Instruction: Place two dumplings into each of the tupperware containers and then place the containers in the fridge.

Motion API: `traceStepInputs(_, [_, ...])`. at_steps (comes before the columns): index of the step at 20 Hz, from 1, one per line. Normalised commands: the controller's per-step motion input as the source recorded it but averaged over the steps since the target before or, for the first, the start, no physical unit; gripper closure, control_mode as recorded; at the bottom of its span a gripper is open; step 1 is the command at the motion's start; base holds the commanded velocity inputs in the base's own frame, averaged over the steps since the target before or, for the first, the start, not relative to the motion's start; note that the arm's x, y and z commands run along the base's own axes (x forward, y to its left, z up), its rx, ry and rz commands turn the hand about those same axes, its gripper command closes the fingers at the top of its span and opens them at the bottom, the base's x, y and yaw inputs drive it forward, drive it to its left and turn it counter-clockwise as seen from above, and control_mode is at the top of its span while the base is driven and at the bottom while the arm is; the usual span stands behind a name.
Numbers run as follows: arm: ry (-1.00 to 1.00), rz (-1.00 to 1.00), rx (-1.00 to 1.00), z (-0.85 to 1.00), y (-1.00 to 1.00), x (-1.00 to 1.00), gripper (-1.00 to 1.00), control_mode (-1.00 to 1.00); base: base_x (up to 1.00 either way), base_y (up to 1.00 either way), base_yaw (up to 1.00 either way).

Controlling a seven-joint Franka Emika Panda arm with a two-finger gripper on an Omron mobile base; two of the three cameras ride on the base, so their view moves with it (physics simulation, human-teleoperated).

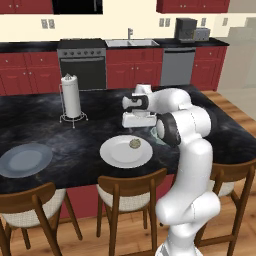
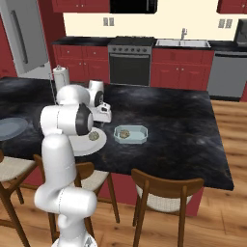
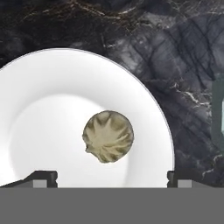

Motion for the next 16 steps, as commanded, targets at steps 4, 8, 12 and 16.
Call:
traceStepInputs(4, [-0.04,0.00,0.00,-0.44,0.03,0.00,-1.00,-1.00,0.00,0.00,0.00])
traceStepInputs(8, [-0.01,0.00,0.00,-0.55,0.16,0.00,-1.00,-1.00,0.00,0.00,0.00])
traceStepInputs(12, [-0.04,0.00,0.00,-0.36,0.06,0.00,-1.00,-1.00,0.00,0.00,0.00])
traceStepInputs(16, [-0.04,-0.01,0.00,-0.25,0.00,0.00,-1.00,-1.00,0.00,0.00,0.00])
